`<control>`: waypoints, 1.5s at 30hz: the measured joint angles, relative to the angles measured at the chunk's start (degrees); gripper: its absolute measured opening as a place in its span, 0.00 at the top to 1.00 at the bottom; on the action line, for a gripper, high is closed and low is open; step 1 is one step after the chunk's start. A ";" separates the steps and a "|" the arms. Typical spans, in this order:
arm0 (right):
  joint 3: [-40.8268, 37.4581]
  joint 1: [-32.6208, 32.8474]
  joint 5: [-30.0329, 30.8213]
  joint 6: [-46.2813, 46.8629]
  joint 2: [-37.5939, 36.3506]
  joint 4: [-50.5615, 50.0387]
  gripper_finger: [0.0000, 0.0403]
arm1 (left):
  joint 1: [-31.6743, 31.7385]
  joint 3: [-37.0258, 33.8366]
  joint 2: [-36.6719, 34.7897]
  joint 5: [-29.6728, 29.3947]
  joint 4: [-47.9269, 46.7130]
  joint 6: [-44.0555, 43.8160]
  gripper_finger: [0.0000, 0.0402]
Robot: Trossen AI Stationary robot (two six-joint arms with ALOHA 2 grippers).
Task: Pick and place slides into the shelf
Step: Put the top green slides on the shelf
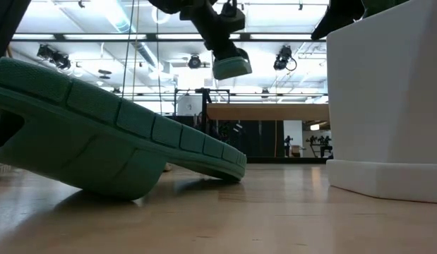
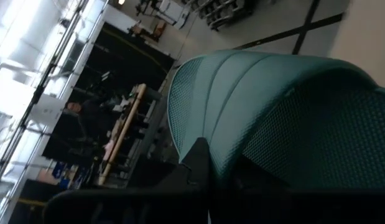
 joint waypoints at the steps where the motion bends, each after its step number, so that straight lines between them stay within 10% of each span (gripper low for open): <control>1: 0.00 0.00 0.00 0.16 0.00 0.00 0.93 | 0.65 0.37 0.00 -0.02 -0.02 0.02 0.97; 45: 0.00 0.00 0.00 3.38 0.00 2.32 0.93 | 12.31 6.67 -0.04 18.68 -18.59 -12.48 0.97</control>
